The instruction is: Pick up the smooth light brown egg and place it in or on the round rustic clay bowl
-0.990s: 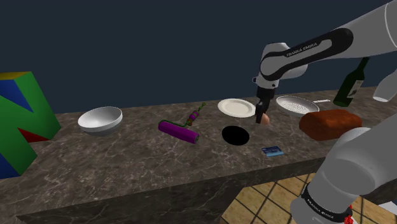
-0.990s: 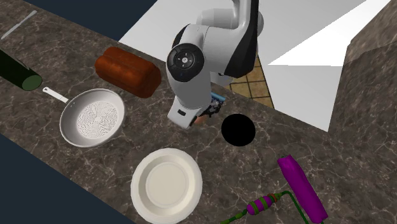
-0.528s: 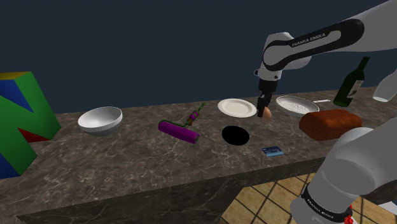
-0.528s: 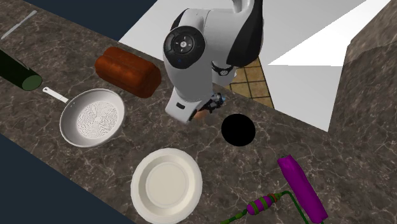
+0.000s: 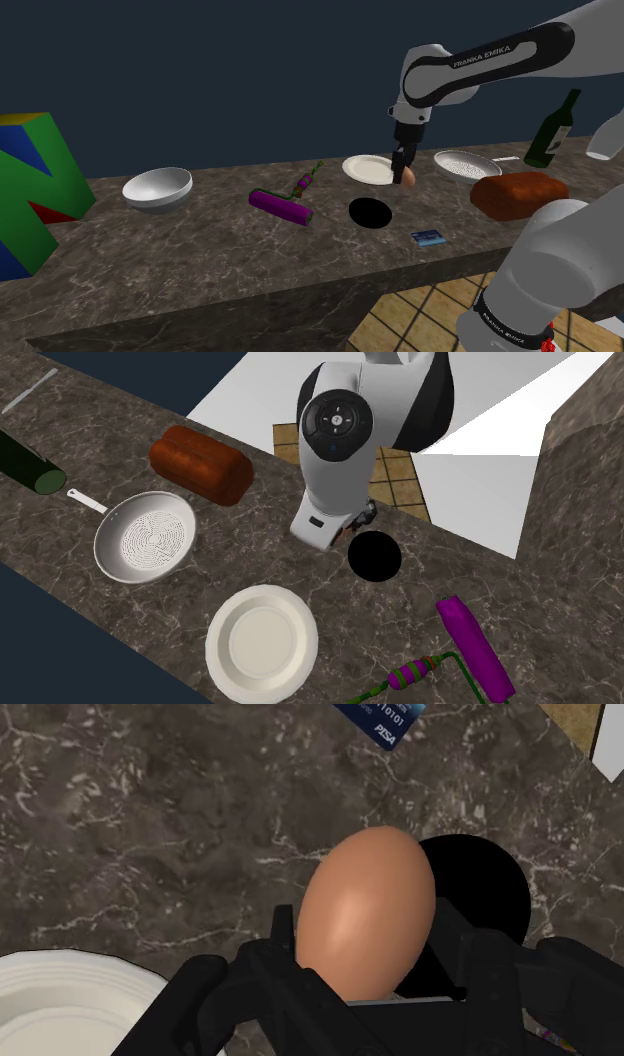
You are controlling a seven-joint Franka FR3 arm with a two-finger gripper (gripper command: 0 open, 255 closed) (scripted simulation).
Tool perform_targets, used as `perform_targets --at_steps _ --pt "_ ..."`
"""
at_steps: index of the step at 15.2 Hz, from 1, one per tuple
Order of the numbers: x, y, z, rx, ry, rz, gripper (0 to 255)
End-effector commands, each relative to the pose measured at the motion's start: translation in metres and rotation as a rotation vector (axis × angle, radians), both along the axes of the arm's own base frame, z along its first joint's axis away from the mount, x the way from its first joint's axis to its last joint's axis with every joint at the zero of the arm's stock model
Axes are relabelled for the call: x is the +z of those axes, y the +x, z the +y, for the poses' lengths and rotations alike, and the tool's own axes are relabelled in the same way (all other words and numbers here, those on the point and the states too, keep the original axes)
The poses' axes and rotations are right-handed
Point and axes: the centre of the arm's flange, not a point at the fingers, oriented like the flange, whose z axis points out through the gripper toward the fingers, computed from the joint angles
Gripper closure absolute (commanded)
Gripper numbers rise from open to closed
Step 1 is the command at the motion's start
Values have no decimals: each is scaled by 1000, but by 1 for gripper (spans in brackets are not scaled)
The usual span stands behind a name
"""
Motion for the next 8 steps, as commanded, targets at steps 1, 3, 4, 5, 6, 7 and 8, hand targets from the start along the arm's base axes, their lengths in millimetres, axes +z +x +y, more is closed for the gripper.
perform_targets --at_steps 1,3,4,5,6,7,8 --pt "1 10 28 -1 0 0 255" --pt "0 19 53 -1 0 0 255" --pt "0 23 65 -1 0 0 255" --pt "0 28 77 -1 0 0 255" --pt "-1 34 95 -1 0 0 255" --pt "-6 34 95 -1 0 0 255" --pt "-11 34 95 -1 0 0 255"
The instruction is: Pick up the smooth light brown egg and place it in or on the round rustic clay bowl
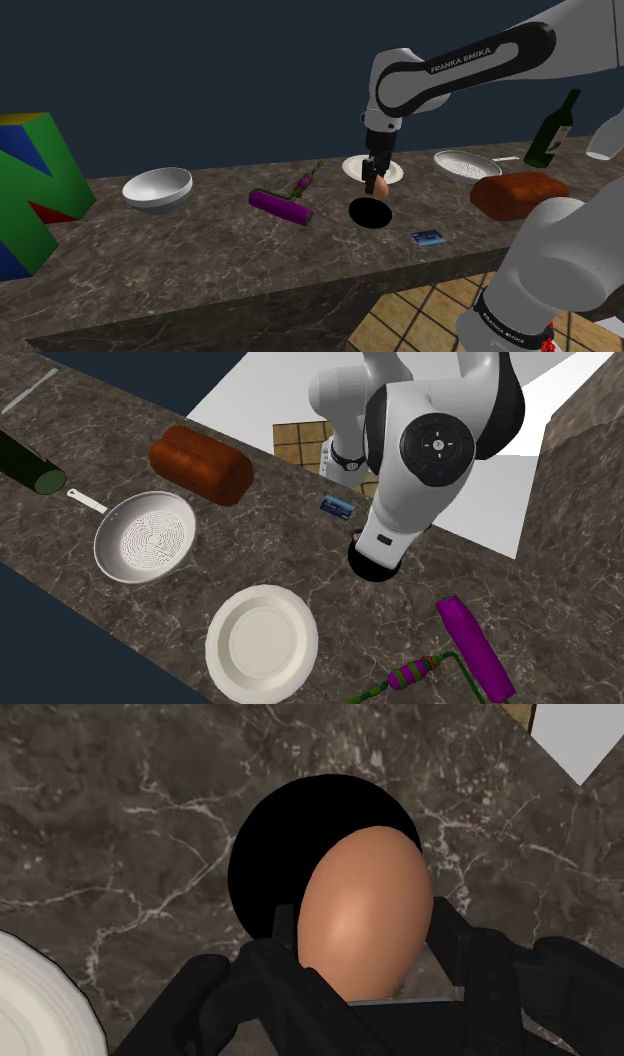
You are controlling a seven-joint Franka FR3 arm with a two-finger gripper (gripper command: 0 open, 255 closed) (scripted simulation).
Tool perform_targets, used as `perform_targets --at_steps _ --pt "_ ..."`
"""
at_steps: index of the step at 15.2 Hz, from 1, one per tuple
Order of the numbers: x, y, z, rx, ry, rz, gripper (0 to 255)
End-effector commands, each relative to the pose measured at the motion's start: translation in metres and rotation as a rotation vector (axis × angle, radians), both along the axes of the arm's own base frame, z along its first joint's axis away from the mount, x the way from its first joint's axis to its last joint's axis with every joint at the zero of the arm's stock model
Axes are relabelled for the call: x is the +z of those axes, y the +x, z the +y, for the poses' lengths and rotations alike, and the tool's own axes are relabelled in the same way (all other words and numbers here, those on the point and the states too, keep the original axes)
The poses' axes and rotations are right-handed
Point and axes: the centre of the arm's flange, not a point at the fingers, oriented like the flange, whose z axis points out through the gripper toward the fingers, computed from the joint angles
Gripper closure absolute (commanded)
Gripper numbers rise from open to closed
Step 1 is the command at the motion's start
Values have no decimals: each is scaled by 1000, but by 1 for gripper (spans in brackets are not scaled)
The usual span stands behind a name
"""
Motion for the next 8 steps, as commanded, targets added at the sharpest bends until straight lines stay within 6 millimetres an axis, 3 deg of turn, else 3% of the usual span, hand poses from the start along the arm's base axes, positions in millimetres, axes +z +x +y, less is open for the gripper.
perform_targets --at_steps 1,8 --pt "-10 1 4 -1 0 -1 255" --pt "-47 1 4 -1 0 -1 255"
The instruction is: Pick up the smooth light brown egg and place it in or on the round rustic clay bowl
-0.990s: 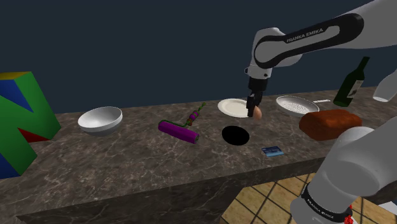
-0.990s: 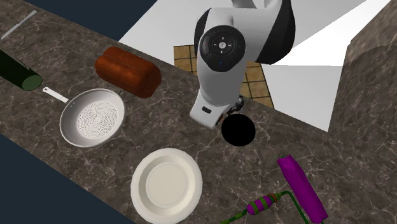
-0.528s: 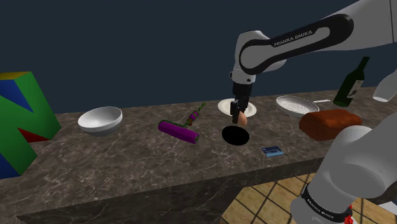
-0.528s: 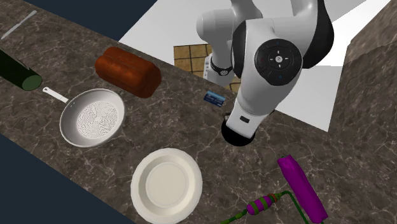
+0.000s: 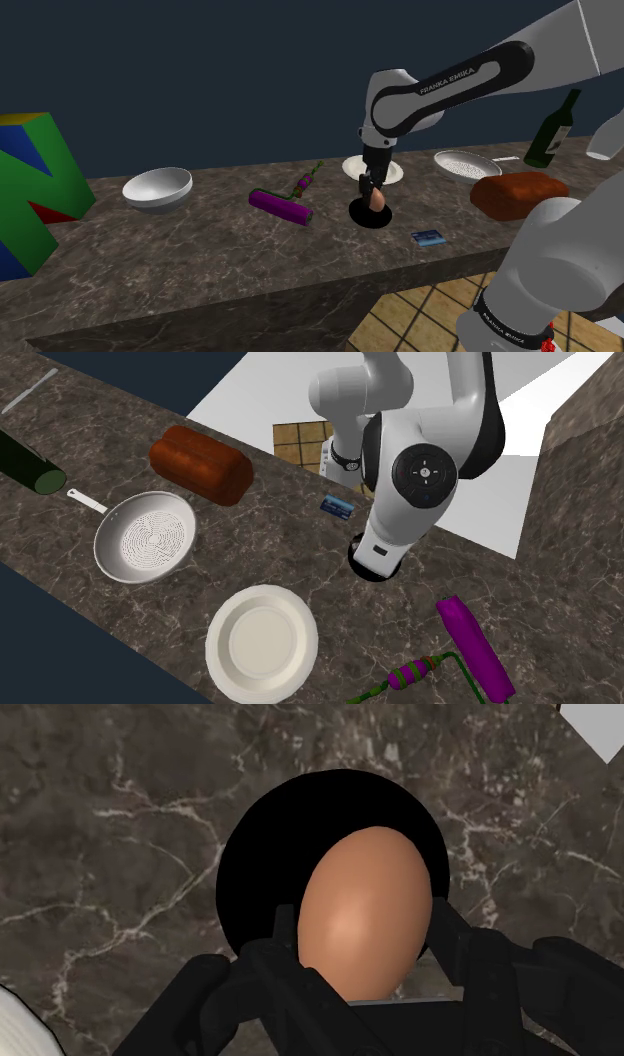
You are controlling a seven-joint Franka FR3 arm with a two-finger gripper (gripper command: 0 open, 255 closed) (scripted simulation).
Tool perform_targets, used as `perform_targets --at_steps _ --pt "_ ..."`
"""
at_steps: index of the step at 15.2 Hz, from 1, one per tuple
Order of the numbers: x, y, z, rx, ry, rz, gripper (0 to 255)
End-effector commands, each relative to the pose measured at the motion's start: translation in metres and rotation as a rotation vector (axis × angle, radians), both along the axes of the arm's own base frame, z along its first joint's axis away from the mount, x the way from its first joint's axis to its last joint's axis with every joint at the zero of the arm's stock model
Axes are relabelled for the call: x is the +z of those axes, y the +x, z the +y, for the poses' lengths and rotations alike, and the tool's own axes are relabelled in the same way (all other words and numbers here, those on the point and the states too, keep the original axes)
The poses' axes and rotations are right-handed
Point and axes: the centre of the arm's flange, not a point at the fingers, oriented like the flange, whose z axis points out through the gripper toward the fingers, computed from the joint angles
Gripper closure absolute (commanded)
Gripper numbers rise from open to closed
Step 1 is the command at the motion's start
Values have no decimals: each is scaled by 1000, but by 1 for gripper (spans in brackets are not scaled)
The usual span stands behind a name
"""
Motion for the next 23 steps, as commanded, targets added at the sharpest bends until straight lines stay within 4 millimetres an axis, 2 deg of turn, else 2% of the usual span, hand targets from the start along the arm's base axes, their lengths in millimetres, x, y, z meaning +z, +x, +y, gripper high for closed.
perform_targets --at_steps 1,3,10,11,16,20,23 --pt "-10 0 1 0 0 -1 255" --pt "-19 0 1 0 0 -1 255" --pt "-19 0 1 0 0 -1 255" --pt "-19 0 1 0 0 -1 0" --pt "-19 0 1 0 0 -1 0" --pt "31 5 -4 0 0 -1 0" --pt "31 5 -4 0 0 -1 0"
